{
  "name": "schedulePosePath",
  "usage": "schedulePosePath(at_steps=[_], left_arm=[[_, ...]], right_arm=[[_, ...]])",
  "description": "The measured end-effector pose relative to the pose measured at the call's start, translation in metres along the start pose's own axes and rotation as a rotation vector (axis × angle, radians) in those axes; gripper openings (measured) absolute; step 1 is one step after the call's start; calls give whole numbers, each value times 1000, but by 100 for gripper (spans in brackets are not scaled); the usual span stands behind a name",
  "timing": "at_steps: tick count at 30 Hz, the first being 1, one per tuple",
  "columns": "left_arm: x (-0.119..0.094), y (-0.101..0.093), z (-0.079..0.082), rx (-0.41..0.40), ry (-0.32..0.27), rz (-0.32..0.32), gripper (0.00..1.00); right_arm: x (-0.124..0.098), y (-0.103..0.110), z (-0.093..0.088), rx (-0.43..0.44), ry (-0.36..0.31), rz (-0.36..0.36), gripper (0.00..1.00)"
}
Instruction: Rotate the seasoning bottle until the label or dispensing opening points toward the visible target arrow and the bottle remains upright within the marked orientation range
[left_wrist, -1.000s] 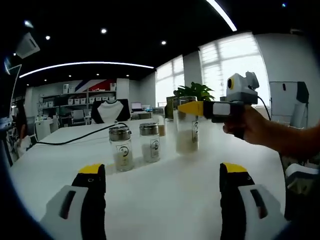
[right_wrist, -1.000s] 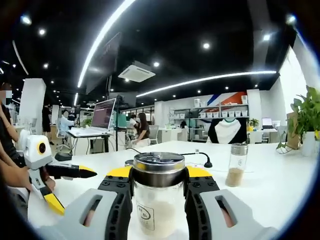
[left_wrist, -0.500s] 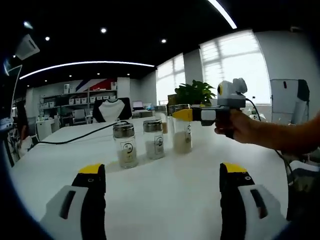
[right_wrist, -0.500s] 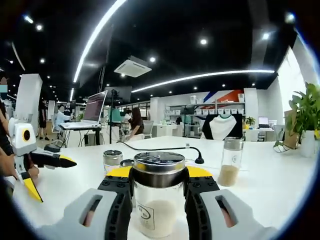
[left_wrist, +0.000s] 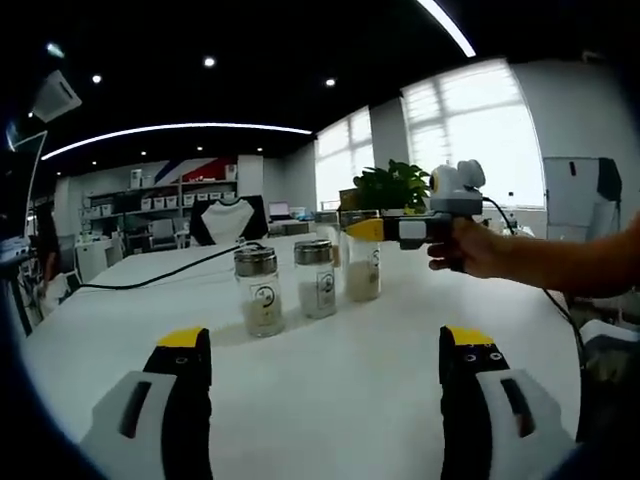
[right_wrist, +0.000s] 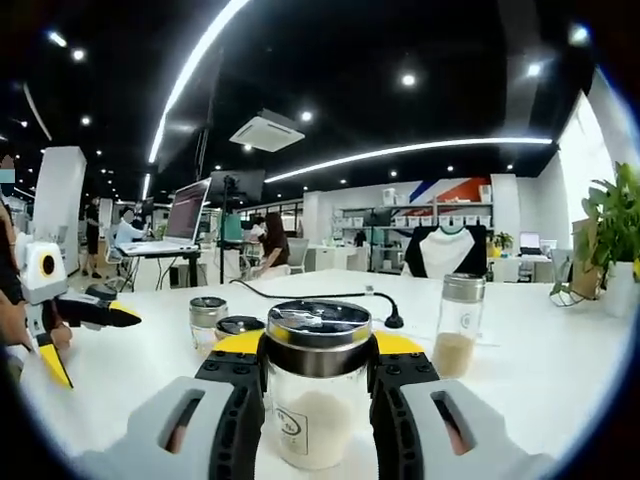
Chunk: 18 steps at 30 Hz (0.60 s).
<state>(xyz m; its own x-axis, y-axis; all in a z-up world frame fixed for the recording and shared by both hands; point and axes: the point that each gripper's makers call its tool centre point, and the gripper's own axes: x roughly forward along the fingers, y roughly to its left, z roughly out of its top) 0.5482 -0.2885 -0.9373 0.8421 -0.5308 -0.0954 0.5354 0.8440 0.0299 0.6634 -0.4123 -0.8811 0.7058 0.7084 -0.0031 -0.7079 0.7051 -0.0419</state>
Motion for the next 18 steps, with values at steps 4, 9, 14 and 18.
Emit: schedulePosePath(at_steps=[4, 9, 14, 18], left_arm=[[1, -1, -1, -7, 2, 0, 100], [2, -2, -1, -7, 6, 2, 100], [3, -4, 0, -13, 0, 3, 100], [4, -6, 3, -17, -9, 4, 100]], right_arm=[[2, -5, -3, 3, -16, 23, 37], [5, -8, -4, 5, -17, 29, 37], [6, -9, -5, 5, -26, 21, 37], [6, -12, -6, 13, -39, 13, 37]])
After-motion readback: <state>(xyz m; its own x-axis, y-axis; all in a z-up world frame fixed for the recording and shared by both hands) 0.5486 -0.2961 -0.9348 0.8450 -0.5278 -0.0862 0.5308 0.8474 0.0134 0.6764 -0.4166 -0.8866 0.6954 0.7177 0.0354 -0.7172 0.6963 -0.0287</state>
